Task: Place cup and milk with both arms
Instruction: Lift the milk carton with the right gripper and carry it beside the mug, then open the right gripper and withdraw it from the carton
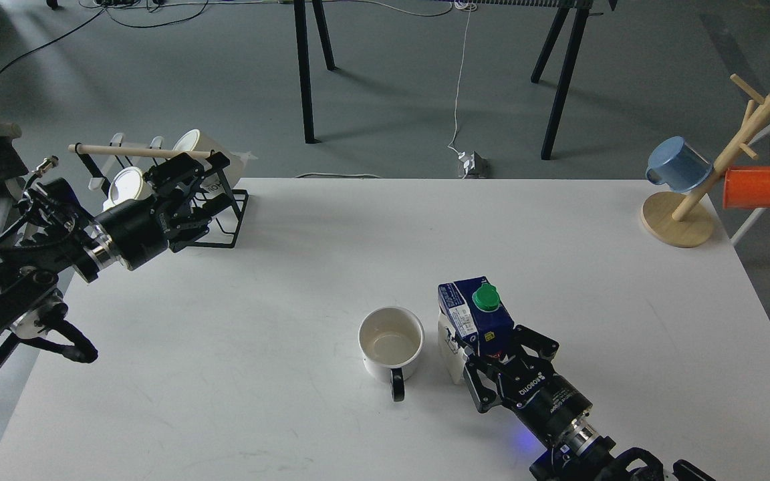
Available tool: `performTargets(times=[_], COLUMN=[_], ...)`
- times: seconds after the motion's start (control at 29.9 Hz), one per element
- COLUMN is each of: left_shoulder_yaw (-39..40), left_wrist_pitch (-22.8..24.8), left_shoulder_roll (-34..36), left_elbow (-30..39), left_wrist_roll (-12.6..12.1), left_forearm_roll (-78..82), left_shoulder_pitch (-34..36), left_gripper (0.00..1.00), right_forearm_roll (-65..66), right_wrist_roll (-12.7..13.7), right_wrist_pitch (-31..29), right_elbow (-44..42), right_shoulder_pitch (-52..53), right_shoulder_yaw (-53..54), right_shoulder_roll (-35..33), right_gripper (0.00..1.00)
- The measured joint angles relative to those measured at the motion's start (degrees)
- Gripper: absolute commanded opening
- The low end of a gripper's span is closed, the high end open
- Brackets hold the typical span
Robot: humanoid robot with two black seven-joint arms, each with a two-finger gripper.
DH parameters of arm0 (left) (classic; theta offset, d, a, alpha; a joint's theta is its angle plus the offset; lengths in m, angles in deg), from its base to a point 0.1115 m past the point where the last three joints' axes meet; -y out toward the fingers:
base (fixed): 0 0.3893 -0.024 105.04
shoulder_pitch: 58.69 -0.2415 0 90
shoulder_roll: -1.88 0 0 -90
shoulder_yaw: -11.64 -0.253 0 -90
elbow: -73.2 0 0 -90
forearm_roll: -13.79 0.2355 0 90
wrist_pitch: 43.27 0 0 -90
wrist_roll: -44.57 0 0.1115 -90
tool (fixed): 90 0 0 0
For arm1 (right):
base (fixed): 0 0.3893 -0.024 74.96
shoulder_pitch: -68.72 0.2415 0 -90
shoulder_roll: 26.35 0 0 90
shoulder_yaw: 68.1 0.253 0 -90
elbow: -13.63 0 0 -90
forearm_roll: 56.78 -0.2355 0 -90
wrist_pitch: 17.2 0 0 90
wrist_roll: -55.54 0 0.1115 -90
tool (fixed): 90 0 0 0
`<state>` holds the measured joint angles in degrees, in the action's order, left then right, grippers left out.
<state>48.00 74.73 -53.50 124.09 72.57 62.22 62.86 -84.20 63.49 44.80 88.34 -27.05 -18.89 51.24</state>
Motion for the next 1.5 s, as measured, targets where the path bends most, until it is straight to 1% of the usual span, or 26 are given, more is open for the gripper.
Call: performTargets(times=[0.03,0.07,0.23,0.4,0.6,0.74,0.94,1.04,1.1,1.2,1.27,1.37,1.5], left_shoulder_yaw=[0.0,0.0,0.0,0.0,0.0,0.0,0.1,0.2,0.2,0.3,0.3,0.3,0.6], left_wrist_pitch=[0.0,0.0,0.0,0.0,0.0,0.0,0.0,0.0,0.0,0.0,0.0,0.0,0.0], left_shoulder_roll=[0.0,0.0,0.0,0.3,0.3,0.2,0.8,1.3,2.4,3.5,4.3,5.4,6.0], left_elbow=[0.0,-0.1,-0.1,-0.1,-0.1,-0.1,-0.1,-0.1,-0.1,-0.1,-0.1,-0.1,-0.1], left_wrist_roll=[0.0,0.0,0.0,0.0,0.0,0.0,0.0,0.0,0.0,0.0,0.0,0.0,0.0], left_forearm_roll=[0.0,0.0,0.0,0.0,0.0,0.0,0.0,0.0,-0.1,-0.2,-0.2,-0.5,-1.2], left_shoulder_pitch=[0.0,0.0,0.0,0.0,0.0,0.0,-0.6,-1.7,-2.4,-3.4,-4.1,-4.6,-5.8], left_gripper=[0.89,0.89,0.89,0.89,0.89,0.89,0.89,0.89,0.89,0.89,0.89,0.89,0.89], right_forearm_roll=[0.0,0.0,0.0,0.1,-0.1,-0.2,-0.3,-0.8,-0.9,-0.9,-0.9,-0.8,-0.7], right_wrist_roll=[0.0,0.0,0.1,0.2,0.0,-0.1,-0.3,-0.4,-0.6,-0.8,-0.8,-0.8,-0.8], right_wrist_pitch=[0.0,0.0,0.0,0.0,0.0,0.0,0.0,0.0,0.0,0.0,0.0,0.0,0.0], right_elbow=[0.0,0.1,0.9,3.7,8.3,12.9,15.7,15.2,14.5,13.0,11.2,6.1,-1.5], right_shoulder_pitch=[0.0,-0.1,-1.2,-4.2,-9.2,-15.1,-24.2,-26.6,-26.8,-24.7,-20.3,-11.2,1.0], right_shoulder_yaw=[0.0,0.0,0.0,0.6,1.3,4.0,13.3,21.5,27.4,35.2,37.0,34.5,26.1], right_shoulder_roll=[0.0,-0.1,-0.1,-1.8,-7.2,-12.6,-20.9,-24.6,-26.0,-27.3,-28.9,-32.1,-33.4], right_gripper=[0.85,1.0,1.0,1.0,1.0,1.0,1.0,1.0,1.0,1.0,1.0,1.0,1.0])
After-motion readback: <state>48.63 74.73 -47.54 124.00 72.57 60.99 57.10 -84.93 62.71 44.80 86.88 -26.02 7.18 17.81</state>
